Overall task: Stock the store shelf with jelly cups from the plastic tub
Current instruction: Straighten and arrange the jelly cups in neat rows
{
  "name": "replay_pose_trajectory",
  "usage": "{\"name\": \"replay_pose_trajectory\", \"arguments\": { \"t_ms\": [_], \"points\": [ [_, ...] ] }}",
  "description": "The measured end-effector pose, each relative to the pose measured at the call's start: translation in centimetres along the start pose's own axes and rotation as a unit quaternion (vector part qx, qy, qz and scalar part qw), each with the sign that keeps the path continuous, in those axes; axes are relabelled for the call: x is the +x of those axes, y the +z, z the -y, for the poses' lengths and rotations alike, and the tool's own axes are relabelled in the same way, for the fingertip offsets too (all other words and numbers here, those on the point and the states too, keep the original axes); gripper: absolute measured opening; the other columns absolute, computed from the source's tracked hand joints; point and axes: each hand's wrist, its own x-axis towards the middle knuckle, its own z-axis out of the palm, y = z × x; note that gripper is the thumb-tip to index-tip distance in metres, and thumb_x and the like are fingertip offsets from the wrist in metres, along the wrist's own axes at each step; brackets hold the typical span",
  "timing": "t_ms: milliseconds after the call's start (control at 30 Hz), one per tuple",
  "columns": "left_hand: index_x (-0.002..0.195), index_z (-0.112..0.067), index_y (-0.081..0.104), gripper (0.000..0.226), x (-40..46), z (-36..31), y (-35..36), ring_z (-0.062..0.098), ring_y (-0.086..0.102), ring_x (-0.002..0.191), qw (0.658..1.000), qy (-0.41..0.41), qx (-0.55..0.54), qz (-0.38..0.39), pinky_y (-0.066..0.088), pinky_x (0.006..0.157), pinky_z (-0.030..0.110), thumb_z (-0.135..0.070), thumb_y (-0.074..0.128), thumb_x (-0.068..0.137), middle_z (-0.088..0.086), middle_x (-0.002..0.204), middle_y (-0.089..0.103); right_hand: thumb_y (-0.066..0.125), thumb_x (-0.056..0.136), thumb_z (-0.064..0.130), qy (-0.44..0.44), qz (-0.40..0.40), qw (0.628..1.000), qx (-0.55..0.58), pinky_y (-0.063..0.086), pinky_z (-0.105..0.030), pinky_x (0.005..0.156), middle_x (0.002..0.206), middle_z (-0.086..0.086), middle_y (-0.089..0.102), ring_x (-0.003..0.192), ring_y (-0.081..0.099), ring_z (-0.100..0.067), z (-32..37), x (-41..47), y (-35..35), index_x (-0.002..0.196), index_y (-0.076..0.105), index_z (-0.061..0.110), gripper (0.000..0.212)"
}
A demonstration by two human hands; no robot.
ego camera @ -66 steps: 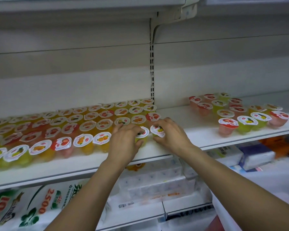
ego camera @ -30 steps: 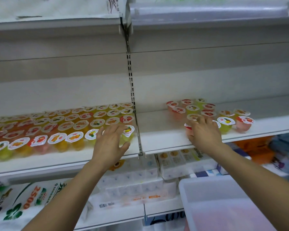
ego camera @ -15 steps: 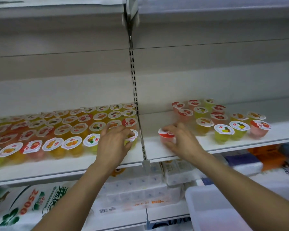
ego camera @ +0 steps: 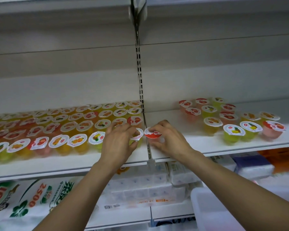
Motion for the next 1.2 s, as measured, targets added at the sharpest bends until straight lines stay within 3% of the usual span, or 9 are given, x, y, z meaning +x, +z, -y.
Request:
{"name": "replay_pose_trajectory", "arguments": {
  "t_ms": [100, 233, 300, 367, 500, 667, 767, 933, 1200],
  "points": [
    [0.093, -0.024, 0.069, 0.022, 0.0, -0.1, -0.2, 0.021, 0.063, 0.096, 1.0, -0.002, -0.003, 0.008, 0.033, 0.104, 0.044, -0.024, 0.078, 0.073, -0.004, 0.099, 0.067, 0.07, 0.083, 0.037, -0.003, 0.0, 1.0, -0.022, 0.048, -0.034, 0.093, 0.124, 0.002, 0.05, 0.104, 0.058, -0.021, 0.1, -0.1, 0.1, 0.122, 0.057, 0.031, 0.042],
    [0.101, -0.027, 0.066, 0.027, -0.2, -0.1, -0.5, 0.019, 0.058, 0.107, 1.0, -0.015, 0.007, 0.027, 0.026, 0.109, 0.044, -0.038, 0.074, 0.077, -0.007, 0.109, 0.064, 0.055, 0.085, 0.061, -0.006, -0.015, 0.996, -0.084, 0.033, -0.034, 0.102, 0.137, 0.002, 0.045, 0.121, 0.047, -0.017, 0.2, -0.7, -1.2, 0.134, 0.049, 0.033, 0.056],
    [0.103, -0.029, 0.064, 0.031, -0.3, 0.1, -0.6, 0.018, 0.056, 0.109, 1.0, -0.017, -0.003, 0.023, 0.026, 0.109, 0.047, -0.044, 0.072, 0.077, -0.007, 0.11, 0.062, 0.041, 0.086, 0.065, 0.004, -0.094, 0.987, -0.128, 0.033, -0.038, 0.099, 0.135, -0.002, 0.05, 0.12, 0.048, -0.023, -0.8, -1.1, -2.9, 0.132, 0.051, 0.03, 0.059],
    [0.105, -0.03, 0.061, 0.031, -0.3, 0.2, -0.6, 0.017, 0.055, 0.111, 1.0, -0.021, -0.019, 0.014, 0.026, 0.109, 0.048, -0.047, 0.068, 0.08, -0.007, 0.112, 0.061, 0.046, 0.085, 0.055, 0.053, -0.152, 0.959, -0.234, 0.034, -0.042, 0.095, 0.127, -0.009, 0.056, 0.114, 0.051, -0.033, -3.1, -1.2, -5.3, 0.126, 0.057, 0.025, 0.052],
    [0.114, -0.03, 0.06, 0.033, 0.6, 0.5, -0.9, 0.02, 0.054, 0.115, 0.999, -0.039, -0.033, 0.015, 0.027, 0.107, 0.048, -0.049, 0.053, 0.089, -0.004, 0.119, 0.061, 0.051, 0.086, 0.048, 0.226, -0.04, 0.881, -0.414, 0.032, -0.041, 0.097, 0.119, -0.012, 0.06, 0.113, 0.051, -0.035, -7.1, -1.6, -9.7, 0.125, 0.055, 0.025, 0.046],
    [0.125, -0.029, 0.058, 0.038, 2.2, 0.7, -1.1, 0.018, 0.052, 0.121, 0.996, -0.047, -0.029, 0.076, 0.024, 0.108, 0.045, -0.049, 0.047, 0.094, -0.007, 0.131, 0.058, 0.056, 0.083, 0.037, 0.2, -0.023, 0.871, -0.448, 0.034, -0.036, 0.095, 0.105, -0.002, 0.067, 0.103, 0.058, -0.027, -7.8, -1.6, -10.0, 0.111, 0.063, 0.027, 0.03],
    [0.13, -0.032, 0.055, 0.041, 3.0, 0.8, -1.0, 0.016, 0.048, 0.126, 0.992, -0.041, -0.026, 0.114, 0.025, 0.109, 0.04, -0.05, 0.045, 0.095, -0.01, 0.138, 0.053, 0.061, 0.081, 0.037, 0.184, -0.021, 0.894, -0.409, 0.038, -0.033, 0.09, 0.111, -0.004, 0.065, 0.102, 0.061, -0.026, -7.0, -0.8, -9.2, 0.117, 0.061, 0.029, 0.037],
    [0.132, -0.033, 0.055, 0.043, 4.1, 1.1, -0.6, 0.016, 0.05, 0.124, 0.989, -0.034, -0.032, 0.143, 0.034, 0.105, 0.034, -0.052, 0.043, 0.095, -0.011, 0.14, 0.052, 0.072, 0.079, 0.033, 0.102, -0.005, 0.991, -0.084, 0.05, -0.033, 0.085, 0.115, -0.003, 0.061, 0.102, 0.061, -0.021, -4.4, 2.1, -6.3, 0.116, 0.059, 0.021, 0.04],
    [0.129, -0.033, 0.059, 0.041, 4.5, 1.3, -0.4, 0.014, 0.053, 0.121, 0.988, -0.03, -0.04, 0.144, 0.04, 0.101, 0.029, -0.051, 0.045, 0.095, -0.012, 0.137, 0.055, 0.078, 0.077, 0.022, 0.062, 0.091, 0.993, 0.032, 0.05, -0.033, 0.092, 0.115, 0.003, 0.059, 0.107, 0.057, -0.017, -2.8, 6.6, -3.2, 0.108, 0.064, 0.026, 0.034]
  ]
}}
